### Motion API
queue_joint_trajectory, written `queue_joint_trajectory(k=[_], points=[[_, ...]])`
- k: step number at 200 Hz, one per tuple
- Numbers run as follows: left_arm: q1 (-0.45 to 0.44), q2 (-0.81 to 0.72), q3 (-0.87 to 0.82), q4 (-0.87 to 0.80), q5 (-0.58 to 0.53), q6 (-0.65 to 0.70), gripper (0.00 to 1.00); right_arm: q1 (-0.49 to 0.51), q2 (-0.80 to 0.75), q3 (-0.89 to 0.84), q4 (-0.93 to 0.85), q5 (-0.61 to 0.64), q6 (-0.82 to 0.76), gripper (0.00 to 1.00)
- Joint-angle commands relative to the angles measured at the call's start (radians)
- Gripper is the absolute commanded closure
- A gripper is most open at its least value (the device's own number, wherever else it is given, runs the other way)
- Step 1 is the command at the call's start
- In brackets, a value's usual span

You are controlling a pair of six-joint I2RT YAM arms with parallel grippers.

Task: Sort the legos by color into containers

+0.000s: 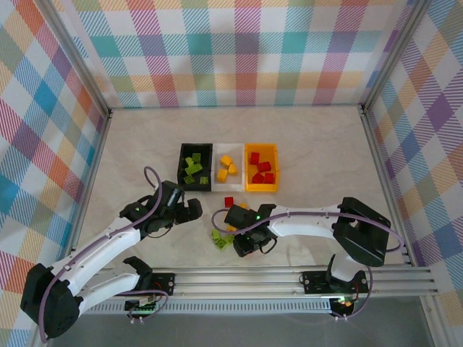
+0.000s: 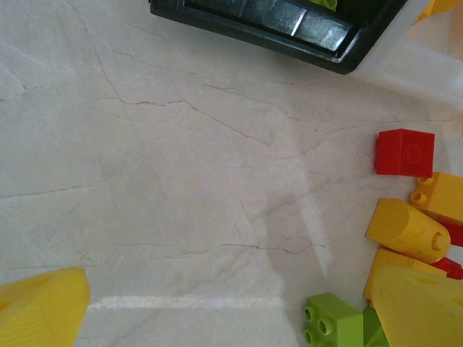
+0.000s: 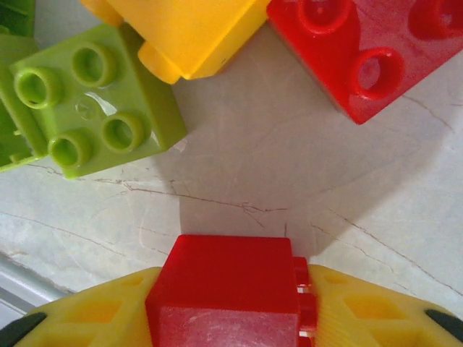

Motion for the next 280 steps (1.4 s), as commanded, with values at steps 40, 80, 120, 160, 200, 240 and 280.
queue_joint_trajectory(k=[40, 80, 120, 160, 200, 240, 280], points=[[0.001, -0.011, -0.004, -0.019, -0.007, -0.006, 0.00, -0.087, -0.183, 0.021, -0.038, 0.058, -0.005, 0.65], [0.001, -0.007, 0.004, -0.003, 0.014, -0.003, 0.00, -0.378, -0.228, 0.150, -0.025, 0.030, -0.109, 0.65], [0.001, -0.001, 0.002, 0.000, 0.040, -0.006, 0.00, -0.584, -0.041, 0.296, 0.044, 0.008, -0.098, 0.64], [0.001, 0.006, 0.005, -0.007, 0.073, 0.012, 0.00, -0.645, 0.182, 0.478, 0.045, -0.008, -0.088, 0.55], [-0.025, 0.032, 0.013, 0.017, 0.134, 0.046, 0.00, -0.642, 0.145, 0.508, 0.089, -0.051, -0.096, 0.25], [-0.167, 0.171, 0.037, 0.088, 0.147, 0.045, 0.10, -0.616, -0.014, 0.354, 0.131, -0.071, -0.084, 0.22], [-0.297, 0.334, 0.083, 0.172, 0.140, 0.053, 0.19, -0.610, -0.142, 0.180, 0.157, -0.077, -0.056, 0.22]])
